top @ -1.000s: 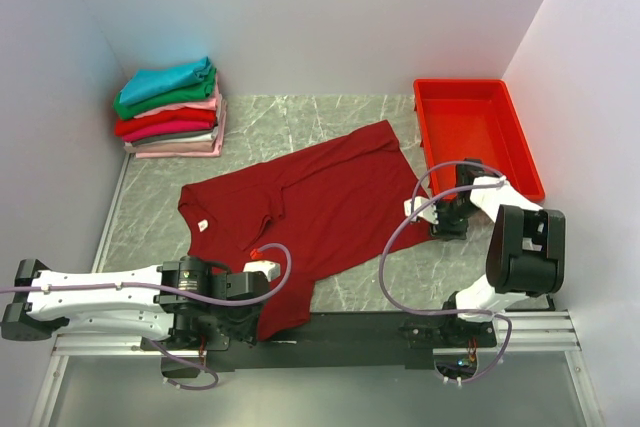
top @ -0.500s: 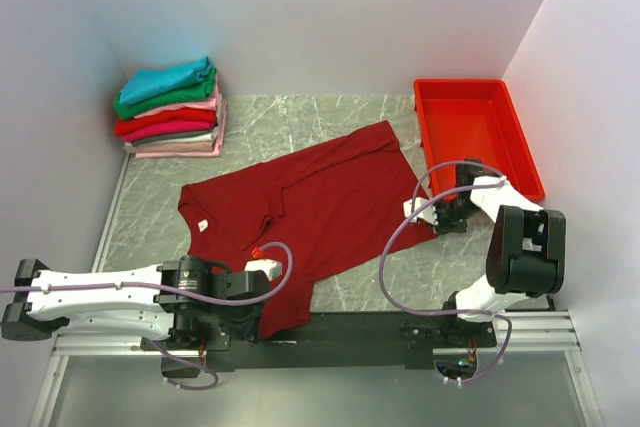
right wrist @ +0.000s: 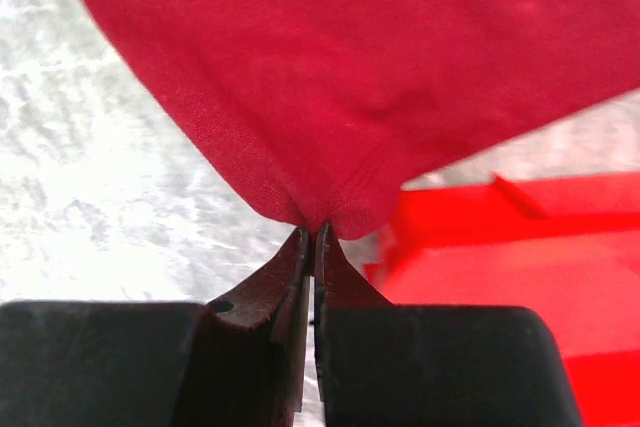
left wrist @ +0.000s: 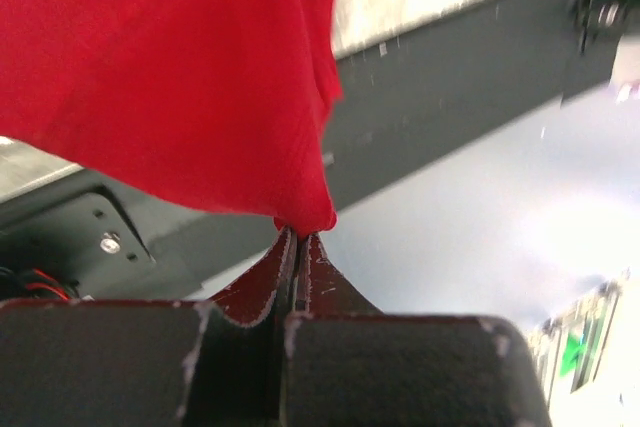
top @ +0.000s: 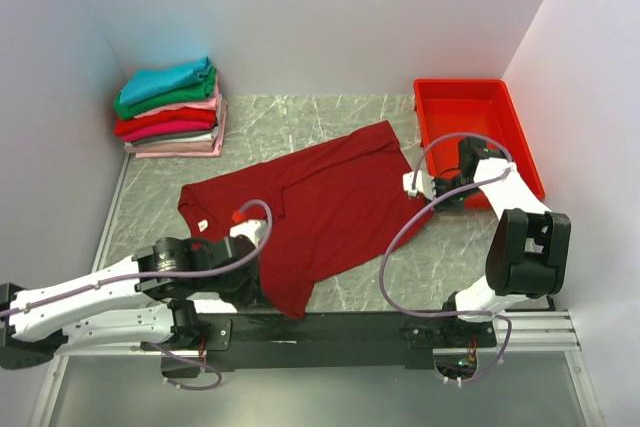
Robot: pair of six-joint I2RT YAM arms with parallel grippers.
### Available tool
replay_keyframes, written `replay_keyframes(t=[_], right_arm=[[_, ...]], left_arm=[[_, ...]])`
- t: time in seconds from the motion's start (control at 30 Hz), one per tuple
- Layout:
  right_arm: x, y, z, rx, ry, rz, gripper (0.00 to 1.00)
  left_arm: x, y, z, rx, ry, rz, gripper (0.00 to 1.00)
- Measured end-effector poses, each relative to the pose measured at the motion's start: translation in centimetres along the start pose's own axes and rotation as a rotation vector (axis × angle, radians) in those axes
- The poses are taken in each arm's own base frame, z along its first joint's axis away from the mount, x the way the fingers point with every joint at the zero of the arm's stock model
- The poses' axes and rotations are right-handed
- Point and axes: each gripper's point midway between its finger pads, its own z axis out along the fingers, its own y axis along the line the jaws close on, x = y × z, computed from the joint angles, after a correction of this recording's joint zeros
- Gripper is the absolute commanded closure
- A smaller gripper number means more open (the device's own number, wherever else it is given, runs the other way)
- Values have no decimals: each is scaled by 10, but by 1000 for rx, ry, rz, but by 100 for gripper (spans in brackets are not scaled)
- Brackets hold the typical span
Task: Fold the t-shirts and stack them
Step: Fold the tshirt
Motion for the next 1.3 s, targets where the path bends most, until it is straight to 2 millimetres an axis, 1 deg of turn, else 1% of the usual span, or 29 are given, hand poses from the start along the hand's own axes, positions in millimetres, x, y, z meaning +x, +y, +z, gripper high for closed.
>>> replay_keyframes(t=[0.17, 0.27, 0.4, 0.57, 0.83, 1.07, 1.2, 1.3], right_arm=[[-13, -25, -15, 49, -32, 30, 99], [-23, -37, -20, 60, -54, 49, 99], [-36, -45, -16, 48, -79, 80, 100], [-45, -55, -10, 38, -93, 144, 100], [-48, -86, -9, 90, -98, 259, 100], [-42, -105, -2, 118, -75, 346, 100], [-38, -117, 4, 133, -64, 389, 100], [-39, -123, 8, 135, -60, 408, 100]], left_arm=[[-31, 12, -5, -35, -105, -46, 100], [-46, 19, -7, -67, -155, -64, 100], [-61, 27, -9, -108, -207, -72, 100], [-77, 37, -13, -160, -273, -89, 100], [-102, 59, -19, -251, -383, -129, 100], [-127, 72, -15, -307, -427, -165, 100], [-145, 87, -18, -343, -468, -210, 100], [-158, 100, -23, -358, -505, -253, 100]])
